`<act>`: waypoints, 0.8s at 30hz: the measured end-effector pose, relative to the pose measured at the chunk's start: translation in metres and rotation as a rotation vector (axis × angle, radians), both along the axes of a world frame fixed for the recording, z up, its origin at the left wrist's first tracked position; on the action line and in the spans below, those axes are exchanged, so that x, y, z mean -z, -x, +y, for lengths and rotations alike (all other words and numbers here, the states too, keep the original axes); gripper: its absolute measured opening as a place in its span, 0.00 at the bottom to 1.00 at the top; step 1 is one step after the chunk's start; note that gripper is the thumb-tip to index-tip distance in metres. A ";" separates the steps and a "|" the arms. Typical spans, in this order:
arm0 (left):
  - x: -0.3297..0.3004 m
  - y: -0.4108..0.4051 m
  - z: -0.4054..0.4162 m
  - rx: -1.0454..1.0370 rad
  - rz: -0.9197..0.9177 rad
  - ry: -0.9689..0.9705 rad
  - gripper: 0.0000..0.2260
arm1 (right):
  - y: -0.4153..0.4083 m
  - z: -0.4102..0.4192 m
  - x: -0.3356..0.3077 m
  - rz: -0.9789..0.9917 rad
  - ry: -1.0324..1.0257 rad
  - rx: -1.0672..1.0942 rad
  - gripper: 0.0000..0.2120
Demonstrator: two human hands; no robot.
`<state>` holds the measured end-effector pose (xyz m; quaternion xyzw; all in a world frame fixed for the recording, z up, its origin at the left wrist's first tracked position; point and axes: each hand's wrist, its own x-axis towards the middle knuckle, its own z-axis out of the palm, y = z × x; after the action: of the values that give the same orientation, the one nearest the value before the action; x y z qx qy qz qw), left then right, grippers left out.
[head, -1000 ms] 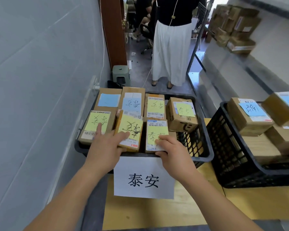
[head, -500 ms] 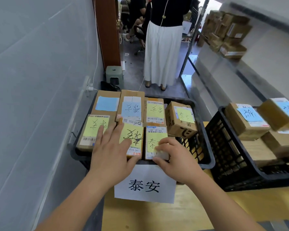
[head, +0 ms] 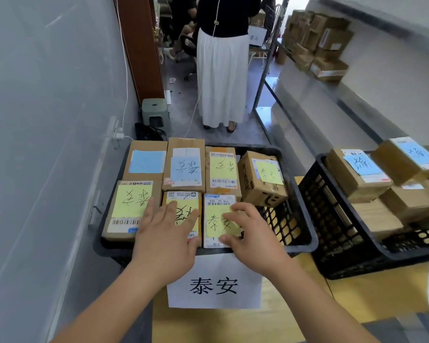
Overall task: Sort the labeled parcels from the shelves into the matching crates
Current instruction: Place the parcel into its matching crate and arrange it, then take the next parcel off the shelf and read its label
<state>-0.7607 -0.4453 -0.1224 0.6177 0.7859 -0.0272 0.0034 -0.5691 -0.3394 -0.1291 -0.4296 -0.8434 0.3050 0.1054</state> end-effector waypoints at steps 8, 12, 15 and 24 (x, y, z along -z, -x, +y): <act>0.017 0.007 0.000 0.023 0.013 -0.048 0.27 | 0.004 -0.006 0.003 -0.045 -0.014 0.001 0.25; 0.019 0.006 -0.002 0.009 0.007 -0.037 0.27 | 0.004 -0.006 -0.005 -0.115 0.010 -0.005 0.25; 0.015 0.006 -0.004 -0.020 -0.052 -0.055 0.27 | 0.003 -0.007 -0.013 -0.159 -0.009 -0.035 0.25; -0.006 -0.024 -0.026 -0.039 -0.113 -0.060 0.33 | -0.048 -0.009 -0.041 -0.203 -0.156 -0.061 0.29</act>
<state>-0.7367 -0.4712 -0.1169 0.6027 0.7968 0.0316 0.0299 -0.5209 -0.3486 -0.0880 -0.4229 -0.8836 0.1963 0.0431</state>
